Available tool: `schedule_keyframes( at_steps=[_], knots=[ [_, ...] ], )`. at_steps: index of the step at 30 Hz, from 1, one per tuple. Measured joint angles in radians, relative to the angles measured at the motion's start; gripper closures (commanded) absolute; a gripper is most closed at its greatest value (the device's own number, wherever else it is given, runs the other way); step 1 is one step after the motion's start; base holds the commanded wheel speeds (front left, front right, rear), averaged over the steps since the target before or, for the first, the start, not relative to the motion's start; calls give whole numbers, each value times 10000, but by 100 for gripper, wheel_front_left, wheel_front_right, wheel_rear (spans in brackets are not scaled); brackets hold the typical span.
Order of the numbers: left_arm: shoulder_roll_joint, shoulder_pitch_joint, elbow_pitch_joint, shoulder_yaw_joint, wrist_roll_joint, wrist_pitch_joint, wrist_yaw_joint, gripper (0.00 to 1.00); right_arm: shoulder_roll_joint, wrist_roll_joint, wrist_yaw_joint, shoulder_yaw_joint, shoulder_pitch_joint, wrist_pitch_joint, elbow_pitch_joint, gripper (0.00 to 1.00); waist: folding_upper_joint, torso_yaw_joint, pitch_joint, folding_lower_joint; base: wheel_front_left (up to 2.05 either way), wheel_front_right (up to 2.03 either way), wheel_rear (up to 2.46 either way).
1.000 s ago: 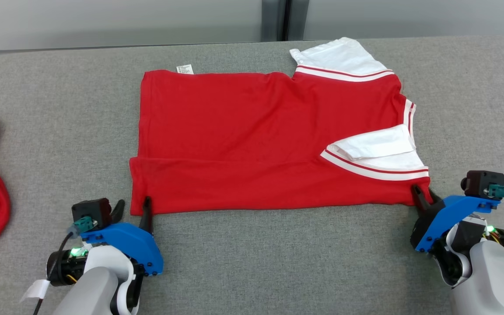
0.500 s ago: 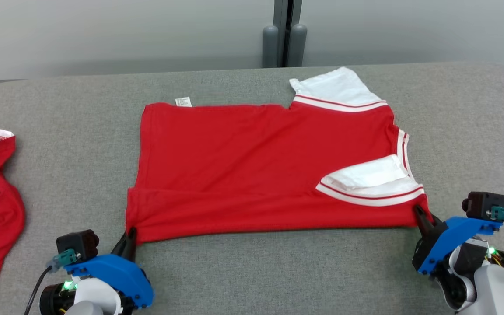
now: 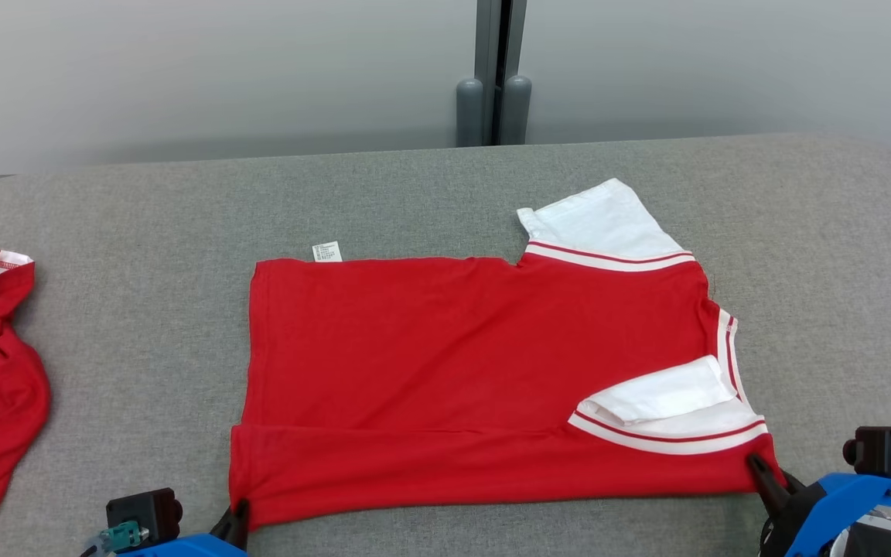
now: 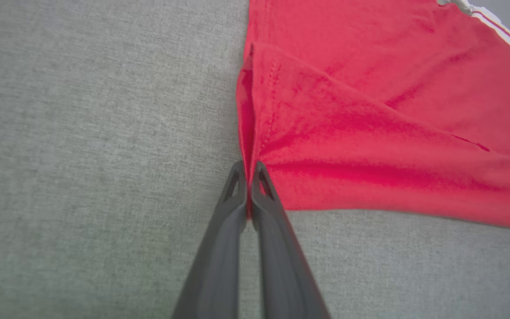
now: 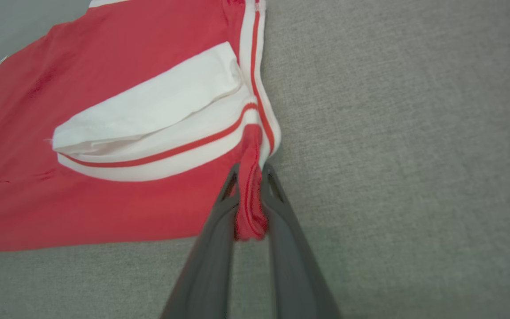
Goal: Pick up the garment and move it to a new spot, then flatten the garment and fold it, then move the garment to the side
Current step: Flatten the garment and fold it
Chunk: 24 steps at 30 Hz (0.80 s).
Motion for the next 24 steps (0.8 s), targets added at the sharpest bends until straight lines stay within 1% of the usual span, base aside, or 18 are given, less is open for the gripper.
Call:
schedule_keyframes(
  at_steps=[1,2,3,7,11,15,17,19,23,24],
  knots=[
    [42,54,-144,10,-10,50,82,54,-4,23,0,8,119,38,-117,56,0,12,0,0,0,0,0],
    [105,69,-253,12,-15,190,148,0,-6,21,0,17,202,136,-205,17,0,22,3,0,0,0,0],
    [169,101,-334,15,-38,303,186,0,-4,23,0,12,291,198,-274,0,0,28,9,0,0,0,0],
    [339,165,-708,96,-119,539,351,0,0,-73,-2,-48,311,282,-571,0,2,49,31,1,0,0,0],
    [648,114,-1043,257,-88,704,477,0,-8,-512,-2,-228,-15,456,-1066,0,2,78,69,1,0,0,0],
    [1060,-643,-1212,420,86,947,384,0,-12,-1060,-2,-261,-817,809,-1588,0,2,123,201,1,0,0,0],
    [1233,-1297,-1221,489,180,1101,242,0,-10,-1235,-2,-159,-1391,1016,-1764,0,2,123,323,2,0,0,0],
    [1281,-1959,-1204,533,144,1327,2,0,-13,-1296,-2,63,-2051,1269,-1818,0,2,86,490,2,0,0,0],
    [1020,-3263,-1093,550,-454,1992,-708,0,-8,-1258,-2,554,-3546,1733,-1463,0,3,-100,926,3,0,0,0],
    [1034,-3591,-972,562,-617,2226,-874,0,-12,-1227,-2,706,-3940,1852,-1300,0,3,-148,1047,3,0,0,0]
  ],
)
